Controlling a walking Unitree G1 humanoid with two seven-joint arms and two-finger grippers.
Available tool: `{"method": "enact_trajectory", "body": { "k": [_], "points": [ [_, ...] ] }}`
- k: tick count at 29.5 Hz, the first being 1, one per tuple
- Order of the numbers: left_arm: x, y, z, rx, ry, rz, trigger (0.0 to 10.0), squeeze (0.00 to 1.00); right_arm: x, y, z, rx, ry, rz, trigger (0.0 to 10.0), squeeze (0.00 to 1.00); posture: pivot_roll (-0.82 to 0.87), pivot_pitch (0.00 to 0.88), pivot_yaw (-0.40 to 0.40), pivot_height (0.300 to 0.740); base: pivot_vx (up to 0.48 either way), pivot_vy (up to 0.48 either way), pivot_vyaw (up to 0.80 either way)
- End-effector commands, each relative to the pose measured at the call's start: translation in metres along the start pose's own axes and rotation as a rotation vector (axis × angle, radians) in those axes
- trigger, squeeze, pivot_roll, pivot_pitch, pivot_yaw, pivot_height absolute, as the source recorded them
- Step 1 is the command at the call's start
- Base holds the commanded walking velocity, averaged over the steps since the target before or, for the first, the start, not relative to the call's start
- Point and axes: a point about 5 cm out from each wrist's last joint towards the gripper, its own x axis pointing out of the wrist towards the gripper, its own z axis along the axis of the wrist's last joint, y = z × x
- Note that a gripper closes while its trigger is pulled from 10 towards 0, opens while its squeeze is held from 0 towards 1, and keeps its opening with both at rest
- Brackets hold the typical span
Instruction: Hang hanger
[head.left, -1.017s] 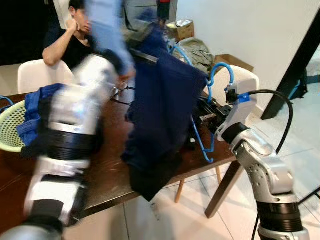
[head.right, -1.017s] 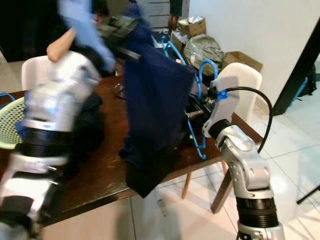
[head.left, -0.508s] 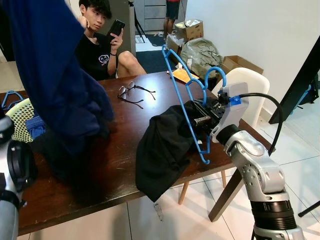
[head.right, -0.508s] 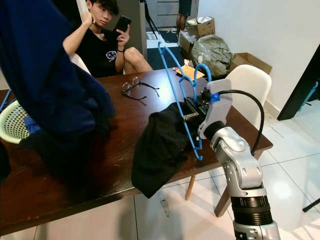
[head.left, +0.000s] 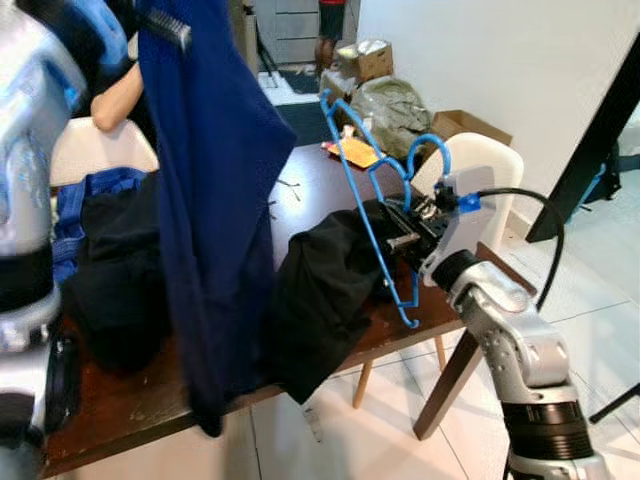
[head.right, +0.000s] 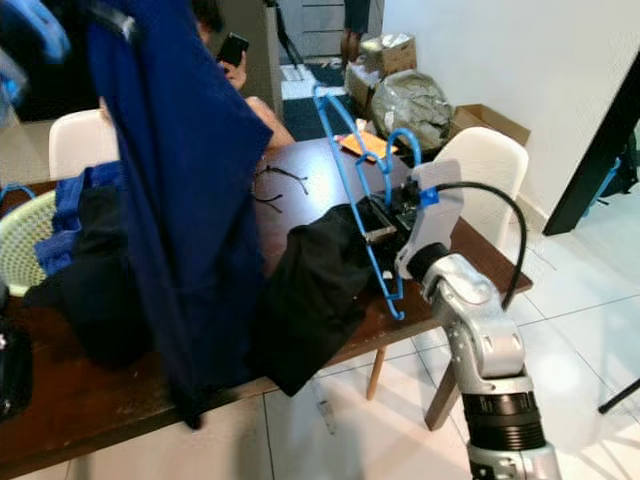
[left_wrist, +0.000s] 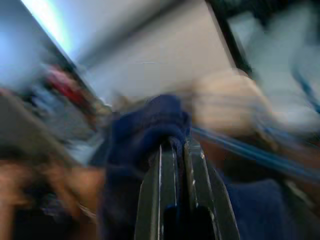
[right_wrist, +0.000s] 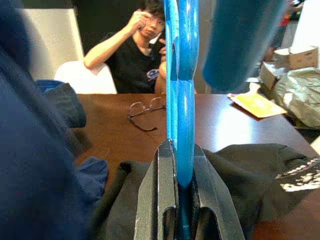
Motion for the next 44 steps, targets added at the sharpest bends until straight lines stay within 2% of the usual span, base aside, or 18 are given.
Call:
{"method": "enact_trajectory", "body": {
  "k": [1, 3, 4, 5, 6, 8, 10, 15, 17, 18, 21, 22, 23, 25, 29, 31, 38, 44],
  "points": [
    [-0.004, -0.006, -0.004, 0.049, 0.049, -0.062, 0.0, 0.00, -0.003, -0.001, -0.001, -0.006, 0.011, 0.003, 10.0, 0.00, 0.09, 0.000, 0.001, 0.740, 0.000, 0.000, 0.00],
    [-0.004, -0.006, -0.004, 0.049, 0.049, -0.062, 0.0, 0.00, -0.003, -0.001, -0.001, -0.006, 0.011, 0.003, 10.0, 0.00, 0.09, 0.000, 0.001, 0.740, 0.000, 0.000, 0.00],
    [-0.014, -0.021, -0.027, 0.077, 0.164, -0.158, 0.0, 0.00, -0.005, -0.003, -0.002, -0.014, 0.020, 0.005, 10.0, 0.00, 0.09, 0.000, 0.001, 0.740, 0.000, 0.000, 0.00],
    [-0.014, -0.021, -0.027, 0.077, 0.164, -0.158, 0.0, 0.00, -0.005, -0.003, -0.002, -0.014, 0.020, 0.005, 10.0, 0.00, 0.09, 0.000, 0.001, 0.740, 0.000, 0.000, 0.00],
    [-0.025, -0.031, -0.046, 0.088, 0.258, -0.227, 0.0, 0.00, -0.006, -0.005, -0.001, -0.022, 0.028, 0.003, 10.0, 0.00, 0.09, 0.000, -0.002, 0.740, 0.000, 0.000, 0.00],
    [-0.025, -0.031, -0.046, 0.088, 0.258, -0.227, 0.0, 0.00, -0.006, -0.005, -0.001, -0.022, 0.028, 0.003, 10.0, 0.00, 0.09, 0.000, -0.002, 0.740, 0.000, 0.000, 0.00],
    [-0.035, -0.040, -0.062, 0.107, 0.350, -0.304, 0.0, 0.00, -0.007, -0.010, 0.000, -0.040, 0.038, -0.005, 10.0, 0.00, 0.09, 0.000, -0.005, 0.740, 0.000, 0.000, 0.00],
    [-0.032, -0.051, -0.066, 0.125, 0.355, -0.345, 0.0, 0.00, -0.008, -0.014, -0.002, -0.066, 0.060, -0.030, 10.0, 0.00, 0.08, 0.000, -0.005, 0.740, 0.000, 0.000, 0.00],
    [-0.027, -0.060, -0.067, 0.116, 0.338, -0.369, 0.0, 0.00, -0.008, -0.017, -0.005, -0.090, 0.087, -0.059, 10.0, 0.00, 0.08, 0.000, -0.004, 0.740, 0.000, 0.000, 0.00],
    [-0.020, -0.076, -0.068, 0.110, 0.324, -0.403, 0.0, 0.00, -0.009, -0.022, -0.010, -0.108, 0.118, -0.099, 10.0, 0.00, 0.08, 0.000, -0.005, 0.740, 0.000, 0.000, 0.00],
    [-0.020, -0.076, -0.068, 0.110, 0.324, -0.403, 0.0, 0.00, -0.009, -0.022, -0.010, -0.108, 0.118, -0.099, 10.0, 0.00, 0.08, 0.000, -0.005, 0.740, 0.000, 0.000, 0.00],
    [-0.012, -0.091, -0.071, 0.098, 0.308, -0.419, 0.0, 0.00, -0.011, -0.026, -0.014, -0.119, 0.144, -0.137, 10.0, 0.00, 0.08, 0.000, -0.005, 0.740, 0.000, 0.000, 0.00],
    [-0.012, -0.091, -0.071, 0.098, 0.308, -0.419, 0.0, 0.00, -0.011, -0.026, -0.014, -0.119, 0.144, -0.137, 10.0, 0.00, 0.08, 0.000, -0.005, 0.740, 0.000, 0.000, 0.00],
    [0.013, -0.122, -0.066, 0.003, 0.204, -0.391, 0.0, 0.00, -0.017, -0.040, -0.021, -0.151, 0.201, -0.245, 10.0, 0.00, 0.07, 0.000, -0.004, 0.740, 0.000, 0.000, 0.00],
    [0.021, -0.131, -0.062, -0.045, 0.162, -0.373, 0.0, 0.00, -0.019, -0.045, -0.023, -0.164, 0.219, -0.281, 10.0, 0.00, 0.07, 0.000, -0.003, 0.740, 0.000, 0.000, 0.00],
    [0.033, -0.147, -0.056, -0.145, 0.116, -0.343, 0.0, 0.00, -0.022, -0.052, -0.023, -0.181, 0.239, -0.318, 10.0, 0.00, 0.06, 0.000, -0.003, 0.740, 0.000, 0.000, 0.00],
    [0.037, -0.157, -0.057, -0.223, 0.125, -0.316, 0.0, 0.00, -0.024, -0.052, -0.026, -0.196, 0.260, -0.318, 10.0, 0.00, 0.06, 0.000, -0.011, 0.740, 0.000, 0.000, 0.00],
    [0.039, -0.183, -0.062, -0.360, 0.189, -0.351, 0.0, 0.00, -0.023, -0.049, -0.037, -0.231, 0.336, -0.291, 10.0, 0.00, 0.05, 0.000, -0.023, 0.740, 0.000, 0.000, 0.00]
  ]
}}
